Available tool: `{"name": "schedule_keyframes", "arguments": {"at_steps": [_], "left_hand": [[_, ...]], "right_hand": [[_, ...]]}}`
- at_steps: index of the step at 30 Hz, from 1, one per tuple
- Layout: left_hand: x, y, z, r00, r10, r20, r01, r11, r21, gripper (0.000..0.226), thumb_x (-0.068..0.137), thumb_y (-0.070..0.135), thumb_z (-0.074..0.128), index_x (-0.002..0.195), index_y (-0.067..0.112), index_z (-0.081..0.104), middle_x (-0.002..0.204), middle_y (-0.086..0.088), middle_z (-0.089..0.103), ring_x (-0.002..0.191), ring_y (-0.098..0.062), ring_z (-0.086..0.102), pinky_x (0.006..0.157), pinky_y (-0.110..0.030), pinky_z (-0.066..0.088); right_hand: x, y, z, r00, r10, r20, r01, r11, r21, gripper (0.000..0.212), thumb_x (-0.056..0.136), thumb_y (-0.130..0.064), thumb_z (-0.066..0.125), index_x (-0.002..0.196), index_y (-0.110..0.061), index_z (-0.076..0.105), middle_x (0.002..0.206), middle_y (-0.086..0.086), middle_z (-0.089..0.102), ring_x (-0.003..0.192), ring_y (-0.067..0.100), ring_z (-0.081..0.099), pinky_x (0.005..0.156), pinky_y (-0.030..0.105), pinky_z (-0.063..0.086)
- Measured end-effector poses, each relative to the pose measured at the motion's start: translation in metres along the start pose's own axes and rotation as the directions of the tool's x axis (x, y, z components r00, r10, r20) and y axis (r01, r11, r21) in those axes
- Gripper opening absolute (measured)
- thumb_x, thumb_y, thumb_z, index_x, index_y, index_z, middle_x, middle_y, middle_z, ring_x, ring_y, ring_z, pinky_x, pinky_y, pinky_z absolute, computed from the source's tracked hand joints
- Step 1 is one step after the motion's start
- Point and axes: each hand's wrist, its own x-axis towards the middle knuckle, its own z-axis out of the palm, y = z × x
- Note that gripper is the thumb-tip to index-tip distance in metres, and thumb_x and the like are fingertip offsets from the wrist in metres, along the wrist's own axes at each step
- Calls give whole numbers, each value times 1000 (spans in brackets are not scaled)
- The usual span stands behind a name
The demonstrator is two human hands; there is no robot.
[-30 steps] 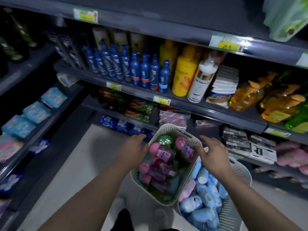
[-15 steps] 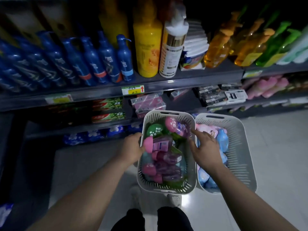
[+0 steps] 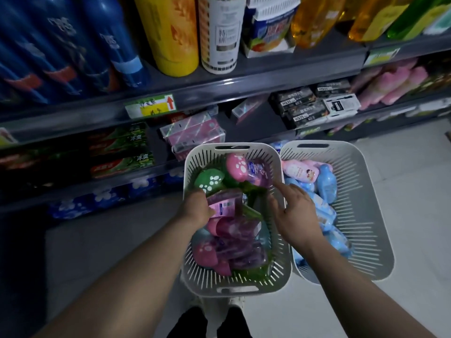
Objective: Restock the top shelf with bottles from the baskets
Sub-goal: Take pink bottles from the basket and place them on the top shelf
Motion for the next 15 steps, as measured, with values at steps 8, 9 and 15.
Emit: {"name": "schedule_keyframes", "arguments": {"at_steps": [8, 9, 15], "left_hand": [[3, -9, 21, 999, 44, -1, -43, 969, 243, 48, 83, 17, 68, 124, 3, 49, 131, -18, 46, 124, -33, 41, 103, -34, 36], [1, -9, 20, 999, 36, 6, -36, 986, 162, 38, 87, 16, 62, 121, 2, 51, 127, -19, 52, 119, -33, 47, 96, -33, 39], [-28, 0, -19, 977, 178, -115, -181, 983, -18, 45, 80, 31, 73, 118, 16, 56, 115, -4, 56, 96, -22, 58, 74, -28, 44]], "right_hand": [[20, 19, 13, 998, -25, 58, 26, 999, -24, 33, 92, -33, 51, 123, -23, 60, 104, 7, 65, 107, 34, 54, 95, 45, 44], [23, 19, 13, 997, -33, 67, 35, 999, -39, 37, 91, -36, 48, 123, -23, 60, 104, 7, 66, 107, 34, 54, 95, 45, 44], [51, 15, 18, 987, -96, 130, 105, 993, -60, 41, 85, -33, 53, 121, -18, 63, 106, 10, 66, 103, 34, 58, 91, 42, 46]]}}
